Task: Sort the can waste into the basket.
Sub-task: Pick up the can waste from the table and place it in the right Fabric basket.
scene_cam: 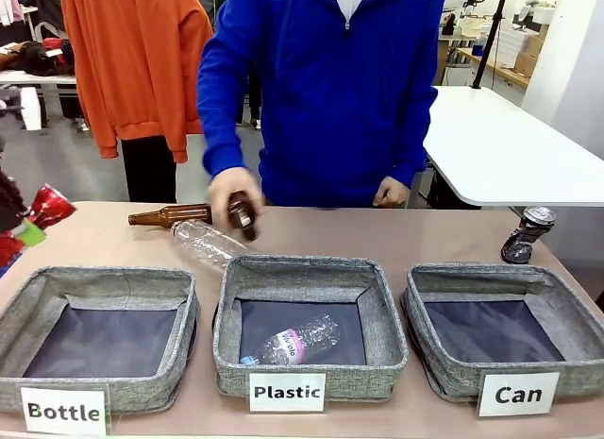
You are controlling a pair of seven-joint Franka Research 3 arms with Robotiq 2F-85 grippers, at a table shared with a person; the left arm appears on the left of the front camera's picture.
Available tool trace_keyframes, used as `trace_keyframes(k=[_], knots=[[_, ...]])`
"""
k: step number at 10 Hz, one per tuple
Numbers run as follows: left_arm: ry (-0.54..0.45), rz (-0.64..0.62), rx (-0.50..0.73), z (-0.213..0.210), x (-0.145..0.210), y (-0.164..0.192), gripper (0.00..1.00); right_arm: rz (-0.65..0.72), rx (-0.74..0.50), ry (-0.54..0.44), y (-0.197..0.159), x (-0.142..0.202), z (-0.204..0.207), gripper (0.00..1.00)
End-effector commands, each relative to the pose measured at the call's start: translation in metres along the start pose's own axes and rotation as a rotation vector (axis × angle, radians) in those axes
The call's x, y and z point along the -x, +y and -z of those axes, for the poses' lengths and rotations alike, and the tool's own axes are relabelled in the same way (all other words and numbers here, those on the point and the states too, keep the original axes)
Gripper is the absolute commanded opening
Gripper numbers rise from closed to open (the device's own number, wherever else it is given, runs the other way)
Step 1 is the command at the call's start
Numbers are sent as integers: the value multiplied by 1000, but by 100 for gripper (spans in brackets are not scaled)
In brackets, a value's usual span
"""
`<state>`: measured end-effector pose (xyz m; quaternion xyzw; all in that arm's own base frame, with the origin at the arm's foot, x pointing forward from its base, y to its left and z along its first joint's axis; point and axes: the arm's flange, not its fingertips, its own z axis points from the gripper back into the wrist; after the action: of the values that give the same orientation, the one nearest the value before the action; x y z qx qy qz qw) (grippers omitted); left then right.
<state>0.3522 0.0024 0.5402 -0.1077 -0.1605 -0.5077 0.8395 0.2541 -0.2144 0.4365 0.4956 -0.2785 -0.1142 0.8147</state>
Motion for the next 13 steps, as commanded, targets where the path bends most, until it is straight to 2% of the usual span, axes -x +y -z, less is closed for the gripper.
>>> trace_keyframes(k=[1,3,4,5,6,8,10,11,12,13], knots=[[-16,133,-31,-37,57,23,45,-26,-15,-12,-1,-3,0,100],[-67,53,-132,-73,160,17,45,-26,-15,-12,-1,-3,0,100],[-103,-53,-159,-84,203,-2,45,-26,-15,-12,-1,-3,0,100],[-135,-125,-201,-88,233,-21,45,-26,-15,-12,-1,-3,0,100],[-168,-163,-207,-87,246,-29,45,-26,-15,-12,-1,-3,0,100],[-191,-185,-175,-77,248,-22,45,-26,-15,-12,-1,-3,0,100],[-207,-170,-143,-70,232,-19,45,-26,-15,-12,-1,-3,0,100],[-257,-118,-98,-68,219,-21,45,-26,-15,-12,-1,-3,0,100],[-270,-88,-74,-70,195,-25,45,-26,-15,-12,-1,-3,0,100],[-234,-35,-61,-72,153,-32,45,-26,-15,-12,-1,-3,0,100]])
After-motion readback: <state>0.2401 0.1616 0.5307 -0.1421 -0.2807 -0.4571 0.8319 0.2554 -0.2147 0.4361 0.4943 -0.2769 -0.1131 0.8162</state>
